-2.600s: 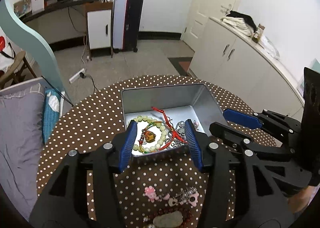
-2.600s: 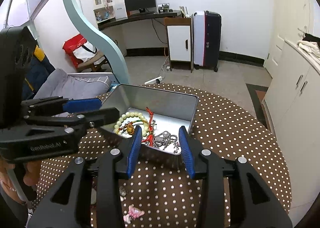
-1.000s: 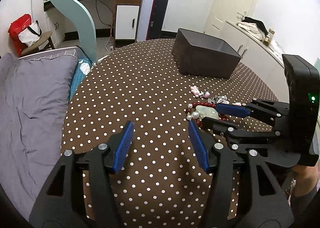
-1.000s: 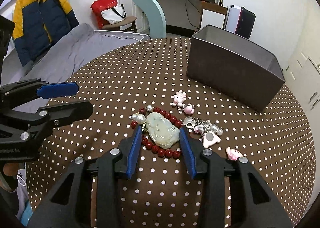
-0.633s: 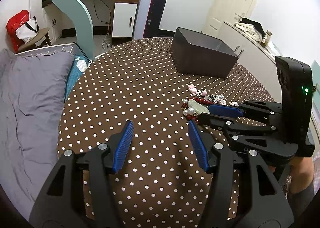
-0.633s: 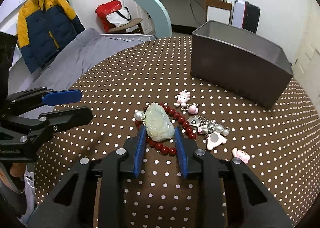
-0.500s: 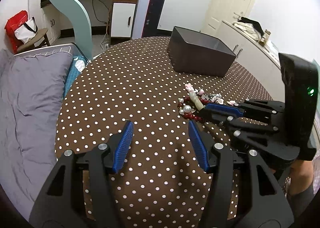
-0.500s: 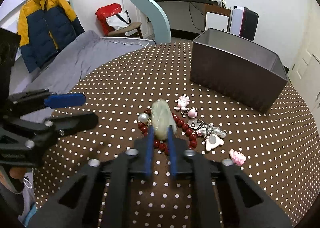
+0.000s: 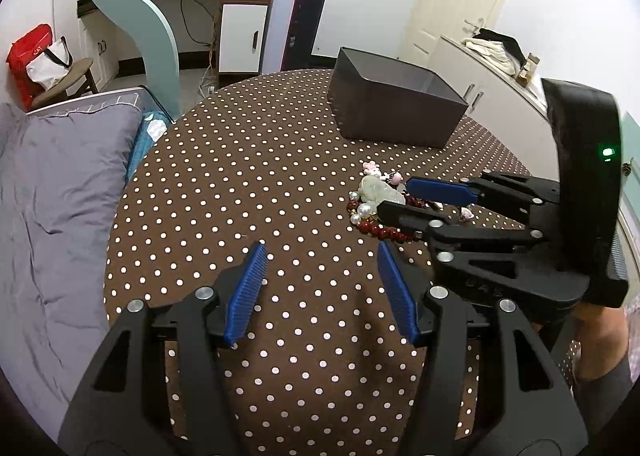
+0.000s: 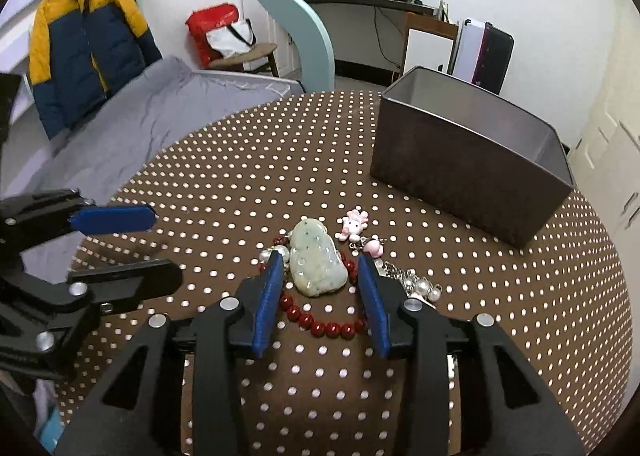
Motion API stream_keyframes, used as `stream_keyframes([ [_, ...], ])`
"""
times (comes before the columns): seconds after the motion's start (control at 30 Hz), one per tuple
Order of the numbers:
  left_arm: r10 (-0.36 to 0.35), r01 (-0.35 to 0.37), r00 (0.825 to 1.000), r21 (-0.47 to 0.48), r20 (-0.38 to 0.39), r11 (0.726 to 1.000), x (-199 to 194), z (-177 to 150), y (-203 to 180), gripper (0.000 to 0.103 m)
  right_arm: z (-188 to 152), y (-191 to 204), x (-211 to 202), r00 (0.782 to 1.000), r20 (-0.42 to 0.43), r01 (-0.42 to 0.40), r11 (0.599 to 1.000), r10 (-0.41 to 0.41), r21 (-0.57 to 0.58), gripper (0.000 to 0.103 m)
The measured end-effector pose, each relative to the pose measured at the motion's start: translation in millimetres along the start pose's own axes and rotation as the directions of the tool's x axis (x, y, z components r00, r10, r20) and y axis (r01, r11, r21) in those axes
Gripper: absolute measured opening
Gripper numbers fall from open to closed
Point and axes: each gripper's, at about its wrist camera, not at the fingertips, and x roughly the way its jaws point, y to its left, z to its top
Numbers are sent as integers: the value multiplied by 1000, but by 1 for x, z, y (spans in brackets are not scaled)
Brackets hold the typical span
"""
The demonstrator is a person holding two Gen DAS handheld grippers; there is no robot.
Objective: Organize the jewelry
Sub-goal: 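Close the right gripper on the pale jade pendant, then lift the jade pendant with the right gripper toward the tin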
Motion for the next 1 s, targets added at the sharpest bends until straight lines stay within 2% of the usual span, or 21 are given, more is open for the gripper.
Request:
stream_keyframes([
  [0.2, -3, 3, 1000, -3, -3, 1000, 2, 0, 2, 58, 9, -3, 12, 999, -28, -45, 999, 44, -20, 36],
  [0.3, -8, 8, 1000, -5, -5, 1000, 3, 1, 4, 59, 9, 2, 15, 997, -35, -65, 997, 63, -38, 26],
  [0.4, -11, 11, 1000, -7, -6, 1000, 4, 1, 5, 59, 7, 8, 11, 999, -23, -35, 997, 34, -64, 19],
  [0.53, -30, 30, 999, -17, -11, 999, 7, 3, 7, 59, 3, 9, 6, 999, -21, -27, 997, 26, -70, 17],
  [0.57, -34, 34, 999, -17, -14, 999, 9, 3, 6, 59, 2, 7, 2, 999, -3, -37, 998, 37, -59, 11],
  [0.63, -38, 37, 999, -8, -19, 999, 12, 3, 3, 59, 2, 0, -7, 998, 16, -52, 998, 53, -24, 9],
  [0.83, -53, 53, 998, 25, -22, 998, 18, 7, -15, 59, -9, -22, -33, 996, 78, -56, 997, 53, 47, 8],
  [1.0, -66, 67, 998, 111, -18, 992, 23, 12, -42, 59, -23, -42, -54, 992, 115, -54, 993, 42, 104, 7],
])
